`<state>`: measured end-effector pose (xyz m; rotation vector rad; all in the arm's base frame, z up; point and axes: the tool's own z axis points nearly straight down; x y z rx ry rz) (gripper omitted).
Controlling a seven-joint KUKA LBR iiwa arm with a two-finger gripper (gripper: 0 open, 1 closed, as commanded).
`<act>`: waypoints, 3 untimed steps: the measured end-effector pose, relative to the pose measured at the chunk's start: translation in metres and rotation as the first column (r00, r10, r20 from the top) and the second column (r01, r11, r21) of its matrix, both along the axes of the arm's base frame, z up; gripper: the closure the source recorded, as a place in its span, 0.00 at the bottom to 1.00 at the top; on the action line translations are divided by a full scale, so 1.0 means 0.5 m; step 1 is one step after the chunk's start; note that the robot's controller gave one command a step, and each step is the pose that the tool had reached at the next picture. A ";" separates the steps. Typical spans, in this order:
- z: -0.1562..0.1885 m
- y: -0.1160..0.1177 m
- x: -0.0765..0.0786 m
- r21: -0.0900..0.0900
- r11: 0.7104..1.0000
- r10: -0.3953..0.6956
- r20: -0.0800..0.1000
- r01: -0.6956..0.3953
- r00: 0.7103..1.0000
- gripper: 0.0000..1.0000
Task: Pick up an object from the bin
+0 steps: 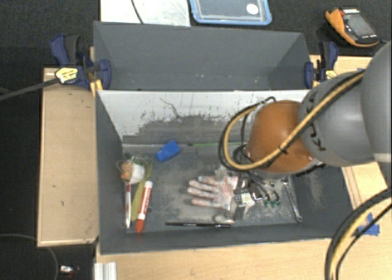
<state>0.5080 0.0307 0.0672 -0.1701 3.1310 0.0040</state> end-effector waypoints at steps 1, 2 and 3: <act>0.003 -0.001 -0.002 0.001 1.000 -0.013 0.001 0.013 1.000 0.00; 0.005 0.000 0.003 0.002 1.000 -0.006 0.006 0.006 1.000 1.00; 0.005 0.000 0.003 0.002 1.000 -0.007 0.006 0.007 1.000 1.00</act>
Offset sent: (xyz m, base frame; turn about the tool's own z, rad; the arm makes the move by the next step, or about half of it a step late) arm -0.0003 -0.0001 0.0003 0.0024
